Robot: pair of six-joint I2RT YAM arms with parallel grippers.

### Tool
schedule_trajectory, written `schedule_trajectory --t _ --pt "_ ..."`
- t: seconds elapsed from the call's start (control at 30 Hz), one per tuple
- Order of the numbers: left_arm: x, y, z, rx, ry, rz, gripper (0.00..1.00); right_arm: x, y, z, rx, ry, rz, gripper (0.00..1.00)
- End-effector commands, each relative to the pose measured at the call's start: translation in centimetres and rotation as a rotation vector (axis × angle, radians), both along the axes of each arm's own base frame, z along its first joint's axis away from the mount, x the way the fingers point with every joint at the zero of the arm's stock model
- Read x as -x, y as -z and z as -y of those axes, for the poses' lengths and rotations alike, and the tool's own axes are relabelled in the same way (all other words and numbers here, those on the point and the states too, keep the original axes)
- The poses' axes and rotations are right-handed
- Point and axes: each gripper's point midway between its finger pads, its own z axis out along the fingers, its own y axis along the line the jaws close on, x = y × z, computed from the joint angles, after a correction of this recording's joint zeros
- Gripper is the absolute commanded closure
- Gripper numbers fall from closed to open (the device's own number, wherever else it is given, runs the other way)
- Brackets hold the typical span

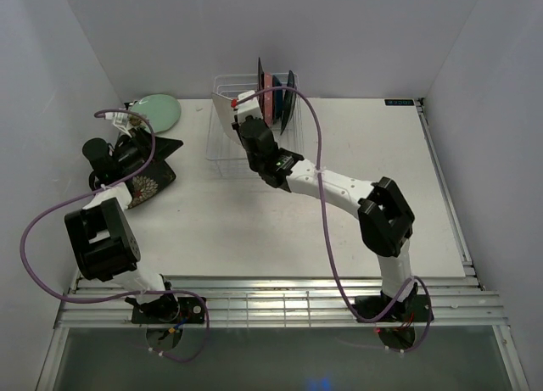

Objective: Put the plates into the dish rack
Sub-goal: Insert the plate into the dish rack.

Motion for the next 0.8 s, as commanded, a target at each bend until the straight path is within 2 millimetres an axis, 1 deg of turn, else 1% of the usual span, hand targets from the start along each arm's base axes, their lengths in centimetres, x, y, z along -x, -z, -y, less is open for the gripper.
schedule_trajectory --t 0.0,0.07,0.1,0.13,0.17,0.2,0.23,0.27,0.3,0.33,0.37,0.4,0.43,0.47,0.5,0.6,0.63,0.7,0.73,0.77 --pt "0.0 -1.2 -0.4 -0.035 -0.027 0.054 0.02 -1.1 -15.2 2.5 -0.350 0.178 0.351 0.92" --pt "0.0 -1.1 -0.5 -0.039 -0.035 0.058 0.02 -1.6 -15.3 2.4 -0.359 0.204 0.372 0.92" --pt "0.1 -1.3 -0.5 -0.041 -0.038 0.062 0.02 -2.2 -14.4 2.1 -0.345 0.223 0.372 0.92" --pt "0.1 -1.3 -0.5 -0.042 -0.040 0.063 0.02 -2.3 -15.2 2.3 -0.336 0.240 0.396 0.92" --pt "0.2 -1.3 -0.4 -0.043 -0.038 0.064 0.02 -2.5 -15.5 2.3 -0.345 0.253 0.411 0.92" --pt "0.2 -1.2 -0.5 -0.042 -0.041 0.063 0.02 -3.0 -14.6 2.0 -0.329 0.265 0.411 0.92" --pt "0.2 -1.2 -0.4 -0.043 -0.040 0.064 0.02 -3.1 -15.5 2.1 -0.320 0.277 0.431 0.92" --pt "0.1 -1.2 -0.5 -0.043 -0.043 0.064 0.02 -3.3 -15.7 2.2 -0.326 0.293 0.446 0.92" --pt "0.1 -1.2 -0.4 -0.041 -0.040 0.060 0.02 -4.0 -14.6 2.1 -0.303 0.316 0.441 0.92" --pt "0.1 -1.0 -0.4 -0.039 -0.038 0.056 0.02 -4.1 -16.0 2.3 -0.311 0.328 0.462 0.92" --pt "0.0 -1.0 -0.5 -0.038 -0.040 0.053 0.02 -4.5 -15.9 2.3 -0.309 0.339 0.463 0.92" --pt "0.0 -0.9 -0.5 -0.036 -0.041 0.051 0.02 -5.4 -14.8 2.1 -0.284 0.349 0.450 0.92" --pt "-0.1 -0.8 -0.6 -0.035 -0.043 0.048 0.02 -5.8 -14.7 2.1 -0.283 0.351 0.449 0.92" --pt "-0.2 -0.7 -0.6 -0.032 -0.044 0.043 0.02 -6.1 -15.1 2.3 -0.307 0.354 0.453 0.92" --pt "-0.2 -0.6 -0.5 -0.031 -0.043 0.041 0.02 -6.9 -14.3 2.4 -0.297 0.362 0.446 0.92" --pt "-0.3 -0.5 -0.6 -0.030 -0.047 0.038 0.02 -7.9 -13.2 2.8 -0.291 0.381 0.446 0.92" --pt "-0.3 -0.5 -0.7 -0.032 -0.050 0.040 0.02 -8.0 -13.3 3.0 -0.308 0.386 0.461 0.92" --pt "-0.4 -0.3 -0.7 -0.031 -0.053 0.036 0.02 -8.7 -12.5 3.2 -0.286 0.414 0.475 0.92" --pt "-0.5 -0.2 -0.7 -0.030 -0.056 0.034 0.02 -8.8 -12.7 3.3 -0.298 0.424 0.495 0.92" --pt "-0.5 -0.1 -0.7 -0.029 -0.057 0.032 0.02 -9.3 -11.7 3.1 -0.282 0.432 0.497 0.92"
